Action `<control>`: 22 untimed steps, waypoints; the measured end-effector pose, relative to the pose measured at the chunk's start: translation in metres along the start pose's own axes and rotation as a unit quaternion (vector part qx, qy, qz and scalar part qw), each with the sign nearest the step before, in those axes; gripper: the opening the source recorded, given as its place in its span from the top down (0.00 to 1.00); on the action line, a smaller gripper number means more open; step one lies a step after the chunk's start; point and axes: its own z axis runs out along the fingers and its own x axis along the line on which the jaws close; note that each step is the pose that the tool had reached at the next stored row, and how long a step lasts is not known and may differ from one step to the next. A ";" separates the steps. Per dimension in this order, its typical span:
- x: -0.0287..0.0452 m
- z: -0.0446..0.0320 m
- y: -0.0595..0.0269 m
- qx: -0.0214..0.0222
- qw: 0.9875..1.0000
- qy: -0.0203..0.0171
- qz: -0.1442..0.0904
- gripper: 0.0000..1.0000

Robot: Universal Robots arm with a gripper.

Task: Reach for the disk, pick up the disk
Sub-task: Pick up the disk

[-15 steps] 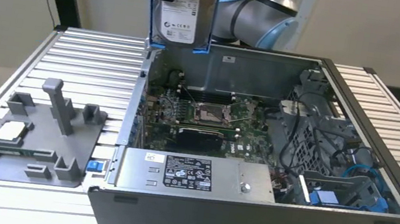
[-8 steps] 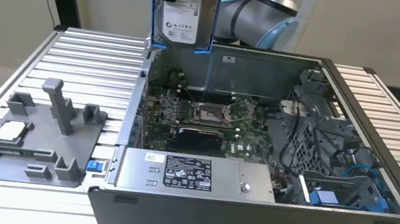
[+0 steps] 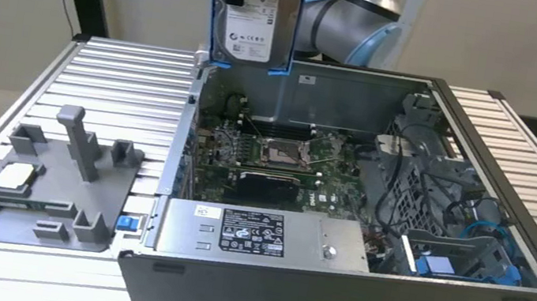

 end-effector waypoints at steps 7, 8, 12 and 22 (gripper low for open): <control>0.0106 0.0001 -0.0118 -0.001 1.000 0.000 0.000 1.00; 0.0120 0.0001 -0.0136 -0.001 1.000 0.000 0.000 1.00; 0.0179 0.0001 -0.0209 -0.001 1.000 0.000 0.000 1.00; 0.0348 0.0001 -0.0367 -0.003 1.000 0.000 0.000 1.00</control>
